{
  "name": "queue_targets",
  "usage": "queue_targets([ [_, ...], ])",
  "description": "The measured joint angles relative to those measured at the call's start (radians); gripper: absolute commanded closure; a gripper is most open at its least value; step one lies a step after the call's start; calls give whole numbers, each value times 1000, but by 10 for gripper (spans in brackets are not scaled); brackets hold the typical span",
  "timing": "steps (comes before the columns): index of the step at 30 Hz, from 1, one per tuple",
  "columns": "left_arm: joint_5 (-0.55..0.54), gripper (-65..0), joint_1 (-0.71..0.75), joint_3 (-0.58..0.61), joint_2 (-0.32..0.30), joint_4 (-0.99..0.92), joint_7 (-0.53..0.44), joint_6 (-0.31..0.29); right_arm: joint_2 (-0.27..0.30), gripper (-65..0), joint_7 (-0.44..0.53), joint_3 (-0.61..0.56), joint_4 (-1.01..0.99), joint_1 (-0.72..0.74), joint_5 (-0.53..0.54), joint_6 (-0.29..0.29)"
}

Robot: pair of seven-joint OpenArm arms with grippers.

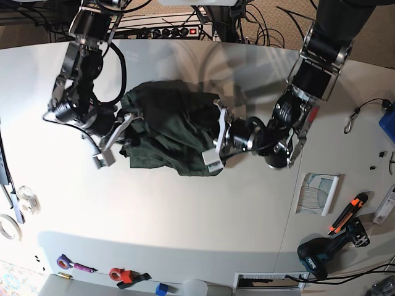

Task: Layout the t-shirt on the table in an organized manner, then fold the t-shirt properly
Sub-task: 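Press and tuck the bundle edges inward with both grippers, then release the bundle with the left gripper and drag it with the right gripper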

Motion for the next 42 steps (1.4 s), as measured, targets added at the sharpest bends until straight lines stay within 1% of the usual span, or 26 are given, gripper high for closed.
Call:
queue_targets([
  [2,11,0,15,0,0,0,-5,0,11,0,10,-19,-83,38,5,0],
  [4,52,0,23,0,0,0,-17,3,14,0,32,-29,-162,87,6,2],
  [7,92,0,32,0,0,1,-30,3,11,0,85,-29,-264,164,-6,0],
  [9,106,0,45,-1,0,3,-37,3,12,0,118,-28,-326,219,-47,0],
  [12,105,0,63,-1,0,5,-41,3,13,0,175,-27,-426,306,-143,-1],
  [13,105,0,64,-1,0,5,-40,3,14,0,199,-27,-463,334,-171,-8],
  [15,105,0,65,-1,0,5,-40,3,14,0,229,-27,-527,384,-222,-57],
  [16,105,0,66,-1,0,5,-40,3,14,0,244,-27,-554,405,-236,-72],
  [17,105,0,65,-1,0,5,-41,3,14,0,243,-27,-571,424,-241,-83],
  [19,102,0,65,-1,-1,5,-52,3,14,0,242,-27,-579,451,-236,-84],
  [21,85,0,65,-1,-1,5,-68,3,14,0,244,-27,-574,472,-195,-84],
  [23,31,0,59,-3,-4,5,-72,3,14,0,245,-27,-552,482,-161,-82],
  [25,-39,0,51,-34,-2,22,-85,4,14,0,244,-27,-525,484,-119,-81],
  [27,-65,0,35,-90,0,64,-92,3,14,0,235,-27,-501,483,-78,-55],
  [30,-71,0,23,-217,3,134,-122,3,14,0,180,-27,-470,479,57,-4],
  [33,-56,0,27,-361,3,183,-114,3,14,0,80,-27,-451,461,234,16],
  [36,-4,0,26,-483,-10,194,-119,3,5,0,-24,-27,-402,388,411,60],
  [38,15,0,34,-527,-39,193,-118,3,-16,0,-91,-27,-349,310,462,74],
  [40,23,0,55,-546,-77,194,-119,3,-49,0,-111,-27,-293,221,492,74],
  [42,29,0,76,-545,-110,192,-111,3,-87,0,-114,-27,-238,143,496,74],
])
